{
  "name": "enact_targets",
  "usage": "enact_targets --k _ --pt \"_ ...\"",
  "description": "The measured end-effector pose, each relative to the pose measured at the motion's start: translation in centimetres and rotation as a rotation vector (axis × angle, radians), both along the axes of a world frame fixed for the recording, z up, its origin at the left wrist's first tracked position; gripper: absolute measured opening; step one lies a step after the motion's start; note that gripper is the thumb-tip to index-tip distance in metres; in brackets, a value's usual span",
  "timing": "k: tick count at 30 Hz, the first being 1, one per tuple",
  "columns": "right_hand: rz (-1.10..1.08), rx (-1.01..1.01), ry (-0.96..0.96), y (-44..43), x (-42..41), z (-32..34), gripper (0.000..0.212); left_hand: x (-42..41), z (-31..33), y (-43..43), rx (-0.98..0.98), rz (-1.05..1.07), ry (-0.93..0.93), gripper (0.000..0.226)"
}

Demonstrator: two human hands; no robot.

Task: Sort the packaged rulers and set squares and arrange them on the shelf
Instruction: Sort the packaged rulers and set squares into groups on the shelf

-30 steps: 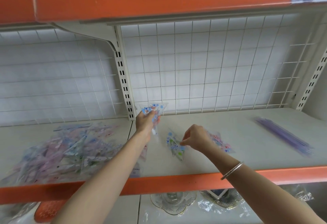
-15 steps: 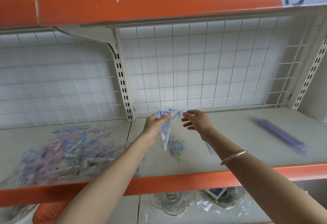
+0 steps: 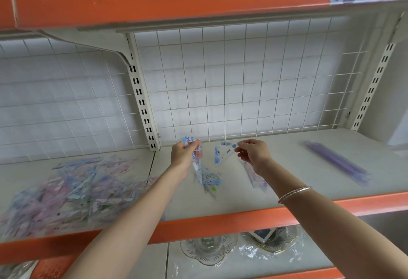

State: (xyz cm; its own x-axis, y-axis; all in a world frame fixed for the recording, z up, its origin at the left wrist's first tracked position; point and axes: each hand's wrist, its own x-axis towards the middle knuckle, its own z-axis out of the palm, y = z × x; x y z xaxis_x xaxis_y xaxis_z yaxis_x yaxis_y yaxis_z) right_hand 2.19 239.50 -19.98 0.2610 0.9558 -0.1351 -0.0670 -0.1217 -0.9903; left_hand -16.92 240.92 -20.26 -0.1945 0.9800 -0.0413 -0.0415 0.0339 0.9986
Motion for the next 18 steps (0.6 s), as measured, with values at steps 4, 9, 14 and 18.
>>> enact_targets --k 4,9,14,18 --pt "0.135 -0.085 -0.154 0.1 -0.7 -0.8 0.009 -0.3 0.2 0.0 0.019 0.024 0.01 0.009" --pt "0.249 -0.12 -0.289 0.2 -3.3 -2.3 0.007 -0.9 -0.1 0.0 0.013 0.031 0.099 0.017" --pt "0.215 -0.073 -0.726 0.4 -4.4 -3.8 0.014 -1.1 -0.1 -0.3 0.023 0.031 0.108 0.02" --pt "0.2 -0.031 -0.843 0.7 -4.2 -4.0 0.021 -1.3 -0.1 -0.3 0.015 0.02 0.104 0.015"
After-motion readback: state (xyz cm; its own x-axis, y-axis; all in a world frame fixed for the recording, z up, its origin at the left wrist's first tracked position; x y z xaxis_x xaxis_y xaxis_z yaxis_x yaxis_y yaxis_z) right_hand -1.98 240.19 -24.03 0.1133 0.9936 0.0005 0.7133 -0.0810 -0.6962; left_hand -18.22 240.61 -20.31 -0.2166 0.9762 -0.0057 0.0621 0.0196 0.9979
